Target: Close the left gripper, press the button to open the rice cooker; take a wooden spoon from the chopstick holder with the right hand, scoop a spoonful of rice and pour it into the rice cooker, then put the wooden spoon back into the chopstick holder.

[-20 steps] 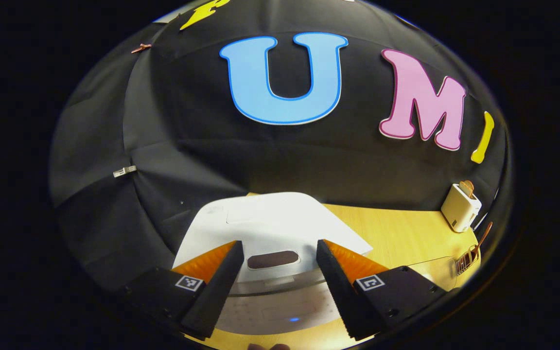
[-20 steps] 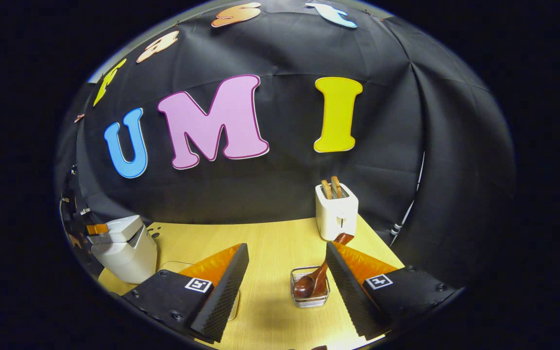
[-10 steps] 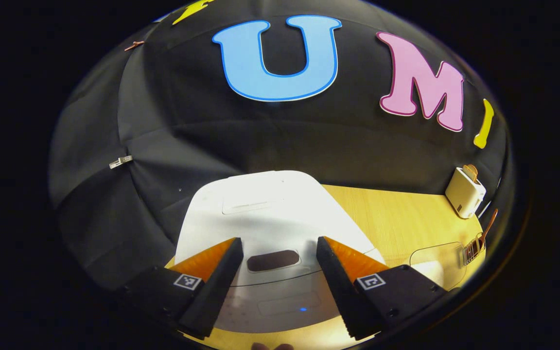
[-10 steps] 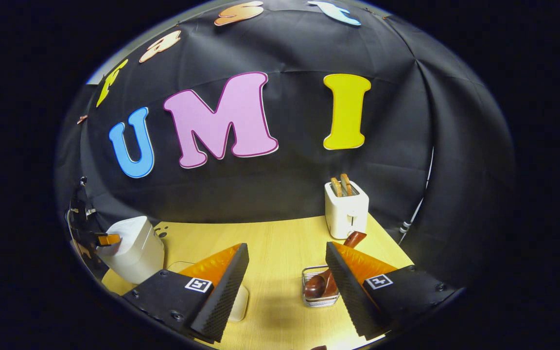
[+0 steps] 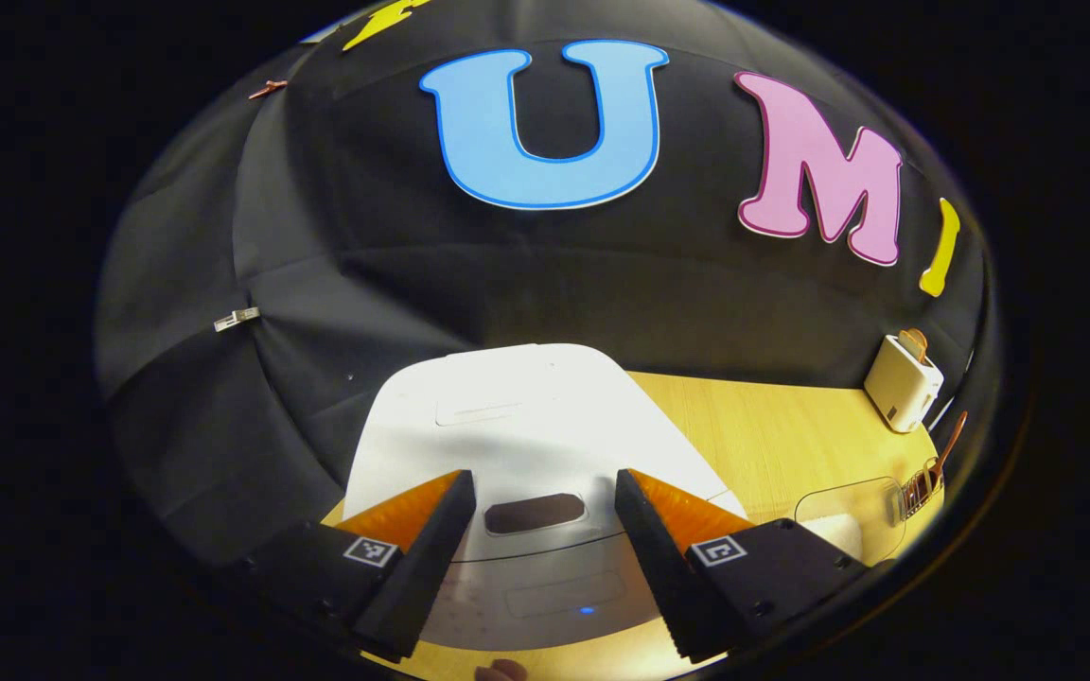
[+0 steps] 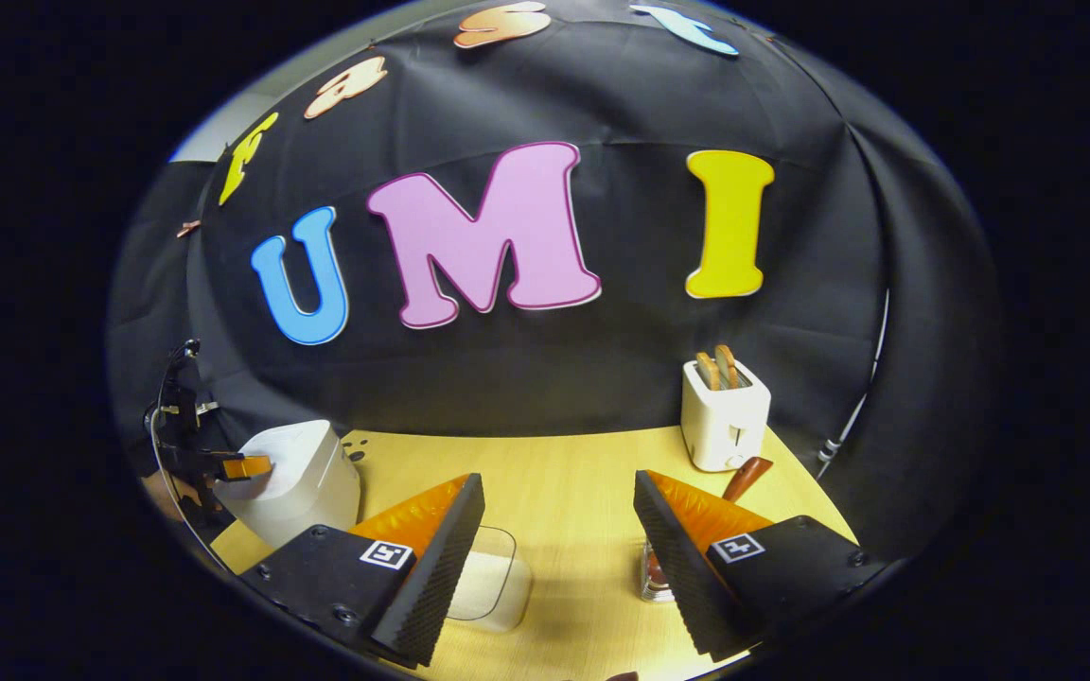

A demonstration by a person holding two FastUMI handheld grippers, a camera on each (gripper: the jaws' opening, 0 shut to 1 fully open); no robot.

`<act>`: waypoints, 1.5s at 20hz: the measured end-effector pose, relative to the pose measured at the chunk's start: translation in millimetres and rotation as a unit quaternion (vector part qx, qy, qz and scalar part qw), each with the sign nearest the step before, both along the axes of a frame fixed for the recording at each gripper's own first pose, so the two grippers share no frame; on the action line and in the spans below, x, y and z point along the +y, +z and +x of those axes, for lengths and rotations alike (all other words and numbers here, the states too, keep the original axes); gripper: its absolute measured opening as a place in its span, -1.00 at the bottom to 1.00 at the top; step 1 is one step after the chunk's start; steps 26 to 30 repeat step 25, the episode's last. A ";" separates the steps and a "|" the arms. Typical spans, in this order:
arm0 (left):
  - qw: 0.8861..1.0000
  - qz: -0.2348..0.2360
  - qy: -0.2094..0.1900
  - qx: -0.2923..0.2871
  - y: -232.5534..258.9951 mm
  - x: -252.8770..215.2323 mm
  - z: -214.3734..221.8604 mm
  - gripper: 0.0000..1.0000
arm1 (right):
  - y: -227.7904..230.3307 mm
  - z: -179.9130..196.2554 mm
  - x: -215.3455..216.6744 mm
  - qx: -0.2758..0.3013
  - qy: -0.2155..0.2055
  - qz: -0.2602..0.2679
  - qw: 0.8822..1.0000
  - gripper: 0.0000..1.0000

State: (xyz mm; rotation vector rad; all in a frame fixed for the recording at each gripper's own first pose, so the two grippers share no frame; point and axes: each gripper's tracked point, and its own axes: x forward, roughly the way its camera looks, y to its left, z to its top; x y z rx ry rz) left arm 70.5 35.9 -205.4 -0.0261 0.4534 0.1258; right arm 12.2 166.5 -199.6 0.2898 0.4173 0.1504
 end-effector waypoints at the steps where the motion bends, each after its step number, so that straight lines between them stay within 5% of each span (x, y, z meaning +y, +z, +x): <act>1: 1.000 -0.001 -0.002 -0.010 6.8 -0.5 -0.4 0.89 | 4.7 -0.4 5.5 -0.005 0.008 -0.004 1.000 0.96; 6: 0.996 0.008 -0.043 -0.083 68.5 -18.2 -16.3 0.91 | 24.0 0.4 26.1 -0.023 0.040 -0.009 0.999 0.96; 14: 0.981 -0.039 -0.091 -0.169 146.3 -65.6 -72.0 0.90 | 62.0 4.4 57.0 -0.059 0.072 0.005 0.996 0.97; 30: 0.985 -0.005 -0.070 -0.160 144.5 -62.6 -122.0 0.91 | 73.8 -5.9 99.4 -0.072 0.135 0.030 0.988 0.97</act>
